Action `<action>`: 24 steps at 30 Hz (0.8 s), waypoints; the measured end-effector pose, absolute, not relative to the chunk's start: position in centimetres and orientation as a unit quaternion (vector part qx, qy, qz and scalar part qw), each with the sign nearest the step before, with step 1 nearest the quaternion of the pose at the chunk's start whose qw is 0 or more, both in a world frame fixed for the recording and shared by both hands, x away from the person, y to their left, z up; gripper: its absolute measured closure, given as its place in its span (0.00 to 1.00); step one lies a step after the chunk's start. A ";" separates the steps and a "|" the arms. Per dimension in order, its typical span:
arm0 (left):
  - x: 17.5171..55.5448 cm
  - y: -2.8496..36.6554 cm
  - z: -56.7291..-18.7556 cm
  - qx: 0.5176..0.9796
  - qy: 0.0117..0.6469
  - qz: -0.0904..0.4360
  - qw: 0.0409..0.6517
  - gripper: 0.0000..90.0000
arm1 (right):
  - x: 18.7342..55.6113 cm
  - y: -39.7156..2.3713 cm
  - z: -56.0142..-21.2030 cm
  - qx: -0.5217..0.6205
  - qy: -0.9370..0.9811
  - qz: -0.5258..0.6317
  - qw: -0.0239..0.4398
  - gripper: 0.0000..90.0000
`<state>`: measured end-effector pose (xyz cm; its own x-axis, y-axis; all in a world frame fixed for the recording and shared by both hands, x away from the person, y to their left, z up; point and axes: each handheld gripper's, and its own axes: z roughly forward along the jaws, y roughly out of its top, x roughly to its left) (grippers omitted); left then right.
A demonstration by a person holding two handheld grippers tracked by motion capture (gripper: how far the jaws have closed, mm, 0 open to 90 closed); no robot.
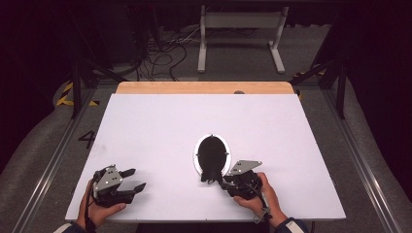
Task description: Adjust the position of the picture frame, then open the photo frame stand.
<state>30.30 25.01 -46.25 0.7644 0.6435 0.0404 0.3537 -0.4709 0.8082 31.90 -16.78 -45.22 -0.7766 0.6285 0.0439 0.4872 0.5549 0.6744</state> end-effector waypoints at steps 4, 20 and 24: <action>30.1 25.1 -46.3 0.841 0.298 0.171 0.419 0.36 | 32.1 -17.0 -45.2 0.336 0.870 0.350 0.090 0.77; 30.0 24.7 -46.5 0.850 0.290 0.170 0.405 0.33 | 32.5 -17.7 -45.4 0.359 0.853 0.376 0.051 0.80; 30.0 24.5 -46.5 0.851 0.290 0.171 0.402 0.32 | 32.7 -17.9 -45.4 0.372 0.841 0.391 0.029 0.80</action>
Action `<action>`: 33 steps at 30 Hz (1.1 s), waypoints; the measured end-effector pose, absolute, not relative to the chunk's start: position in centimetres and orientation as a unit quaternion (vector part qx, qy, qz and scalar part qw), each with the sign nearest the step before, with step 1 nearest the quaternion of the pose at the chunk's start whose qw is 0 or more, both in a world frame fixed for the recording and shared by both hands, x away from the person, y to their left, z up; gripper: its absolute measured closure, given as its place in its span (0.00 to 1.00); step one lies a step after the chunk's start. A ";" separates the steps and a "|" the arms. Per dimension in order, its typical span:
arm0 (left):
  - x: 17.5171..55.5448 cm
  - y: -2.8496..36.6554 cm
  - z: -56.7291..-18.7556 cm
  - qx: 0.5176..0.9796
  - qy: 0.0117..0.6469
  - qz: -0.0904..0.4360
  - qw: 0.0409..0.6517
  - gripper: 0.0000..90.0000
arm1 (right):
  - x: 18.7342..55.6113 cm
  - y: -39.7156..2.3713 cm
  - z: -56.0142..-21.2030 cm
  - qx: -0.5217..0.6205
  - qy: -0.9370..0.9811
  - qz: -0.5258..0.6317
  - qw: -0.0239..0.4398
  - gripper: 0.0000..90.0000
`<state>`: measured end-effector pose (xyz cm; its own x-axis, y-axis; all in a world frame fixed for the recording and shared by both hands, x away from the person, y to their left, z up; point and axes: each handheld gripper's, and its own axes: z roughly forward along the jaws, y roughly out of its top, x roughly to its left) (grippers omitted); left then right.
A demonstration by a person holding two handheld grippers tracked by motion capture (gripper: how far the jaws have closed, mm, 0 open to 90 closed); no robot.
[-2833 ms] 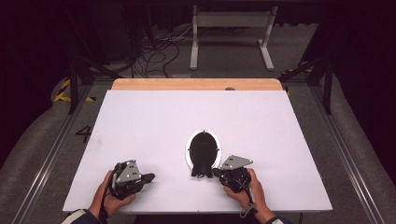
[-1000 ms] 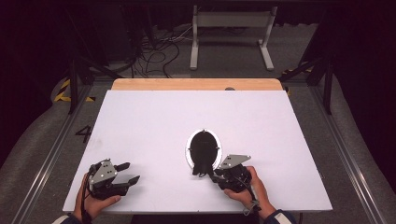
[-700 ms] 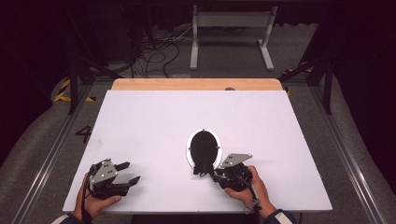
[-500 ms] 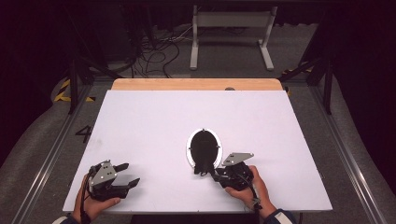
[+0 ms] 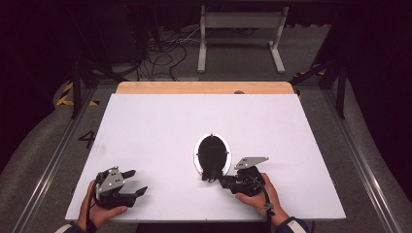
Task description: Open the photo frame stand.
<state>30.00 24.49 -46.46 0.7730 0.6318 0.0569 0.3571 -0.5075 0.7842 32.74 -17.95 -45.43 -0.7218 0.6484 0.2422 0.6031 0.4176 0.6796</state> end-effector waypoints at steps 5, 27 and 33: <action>29.9 24.4 -46.5 0.854 0.288 0.172 0.398 0.32 | 32.9 -18.1 -45.4 0.381 0.830 0.407 0.010 0.78; 33.3 19.8 -46.2 0.849 0.301 0.143 0.409 0.27 | 36.9 -19.4 -47.2 0.503 0.680 0.503 -0.175 0.69; 35.9 16.2 -45.9 0.854 0.282 0.114 0.422 0.25 | 37.6 -18.9 -47.3 0.500 0.682 0.503 -0.179 0.70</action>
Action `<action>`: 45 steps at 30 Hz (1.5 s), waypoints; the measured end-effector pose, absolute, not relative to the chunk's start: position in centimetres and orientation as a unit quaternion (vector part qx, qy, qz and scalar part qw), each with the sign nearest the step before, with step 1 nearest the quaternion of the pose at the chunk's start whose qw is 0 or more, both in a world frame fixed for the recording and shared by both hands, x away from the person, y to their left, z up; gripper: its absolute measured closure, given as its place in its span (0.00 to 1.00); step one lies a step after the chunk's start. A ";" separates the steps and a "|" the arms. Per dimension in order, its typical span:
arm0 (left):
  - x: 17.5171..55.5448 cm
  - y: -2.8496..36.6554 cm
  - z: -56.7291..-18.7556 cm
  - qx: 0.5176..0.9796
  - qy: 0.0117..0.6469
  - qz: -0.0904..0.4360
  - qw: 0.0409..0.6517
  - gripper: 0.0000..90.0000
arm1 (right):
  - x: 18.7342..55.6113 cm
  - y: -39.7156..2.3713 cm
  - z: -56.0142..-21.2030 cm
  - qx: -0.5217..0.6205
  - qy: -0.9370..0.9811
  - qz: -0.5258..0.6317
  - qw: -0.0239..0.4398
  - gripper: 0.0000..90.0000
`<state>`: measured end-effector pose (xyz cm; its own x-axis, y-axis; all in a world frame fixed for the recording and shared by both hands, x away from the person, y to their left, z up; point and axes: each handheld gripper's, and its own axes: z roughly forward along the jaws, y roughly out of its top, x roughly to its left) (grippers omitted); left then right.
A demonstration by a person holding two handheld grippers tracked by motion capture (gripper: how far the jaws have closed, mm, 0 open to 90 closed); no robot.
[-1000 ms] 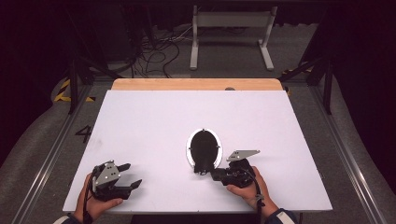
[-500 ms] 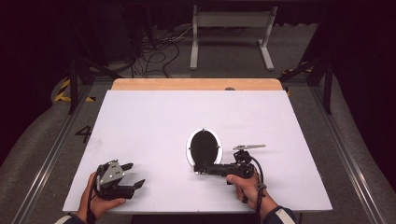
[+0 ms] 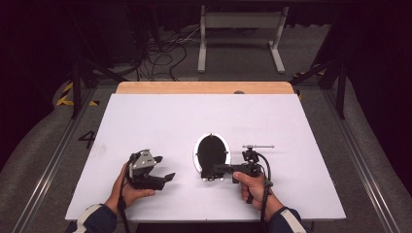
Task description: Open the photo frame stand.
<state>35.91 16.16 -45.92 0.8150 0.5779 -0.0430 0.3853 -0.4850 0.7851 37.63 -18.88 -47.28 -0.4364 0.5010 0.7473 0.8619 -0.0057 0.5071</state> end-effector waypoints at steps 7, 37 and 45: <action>38.0 13.3 -46.0 0.863 0.262 0.090 0.422 0.23 | 37.6 -18.9 -47.3 -0.484 -0.694 -0.505 0.171 0.73; 41.6 10.4 -45.8 0.835 0.253 -0.033 0.487 0.50 | 36.1 -18.7 -46.0 -0.358 -0.774 -0.519 0.058 0.77; 41.2 10.5 -44.8 0.829 0.236 -0.009 0.506 0.62 | 36.3 -18.9 -46.0 -0.370 -0.772 -0.514 0.050 0.82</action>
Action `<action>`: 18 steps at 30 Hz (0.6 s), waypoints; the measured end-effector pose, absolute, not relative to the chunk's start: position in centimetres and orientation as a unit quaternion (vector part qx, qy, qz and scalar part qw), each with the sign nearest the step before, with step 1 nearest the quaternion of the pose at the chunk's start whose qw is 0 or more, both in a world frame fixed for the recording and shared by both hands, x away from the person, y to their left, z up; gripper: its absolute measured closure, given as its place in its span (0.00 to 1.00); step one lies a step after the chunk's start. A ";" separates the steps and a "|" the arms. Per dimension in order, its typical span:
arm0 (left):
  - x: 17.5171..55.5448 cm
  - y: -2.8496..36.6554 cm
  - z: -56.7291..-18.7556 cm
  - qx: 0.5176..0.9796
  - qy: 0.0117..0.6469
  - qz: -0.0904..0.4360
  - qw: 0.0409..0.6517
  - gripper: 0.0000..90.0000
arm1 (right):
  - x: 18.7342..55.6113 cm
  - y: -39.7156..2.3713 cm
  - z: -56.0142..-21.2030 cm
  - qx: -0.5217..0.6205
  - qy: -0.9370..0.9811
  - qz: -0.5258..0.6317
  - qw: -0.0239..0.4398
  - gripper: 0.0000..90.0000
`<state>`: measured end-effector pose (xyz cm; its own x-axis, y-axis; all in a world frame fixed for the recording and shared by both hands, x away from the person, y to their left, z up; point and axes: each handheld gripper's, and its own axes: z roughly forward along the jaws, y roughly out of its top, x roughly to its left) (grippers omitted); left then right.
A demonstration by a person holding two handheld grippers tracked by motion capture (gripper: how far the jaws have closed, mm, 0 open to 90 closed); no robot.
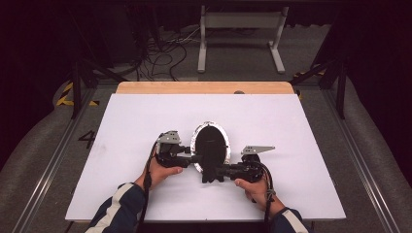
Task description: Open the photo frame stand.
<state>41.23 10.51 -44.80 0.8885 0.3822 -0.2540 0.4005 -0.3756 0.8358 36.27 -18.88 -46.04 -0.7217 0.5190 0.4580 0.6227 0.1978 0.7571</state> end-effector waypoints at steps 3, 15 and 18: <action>41.1 10.5 -44.6 0.833 0.229 0.004 0.504 0.63 | 36.3 -18.9 -46.0 -0.371 -0.771 -0.515 0.049 0.83; 40.5 10.6 -43.5 0.835 0.204 0.051 0.509 0.69 | 36.1 -18.9 -45.3 -0.364 -0.769 -0.524 0.048 0.85; 40.3 10.5 -43.2 0.835 0.198 0.079 0.507 0.70 | 36.0 -18.9 -45.0 -0.360 -0.769 -0.526 0.047 0.85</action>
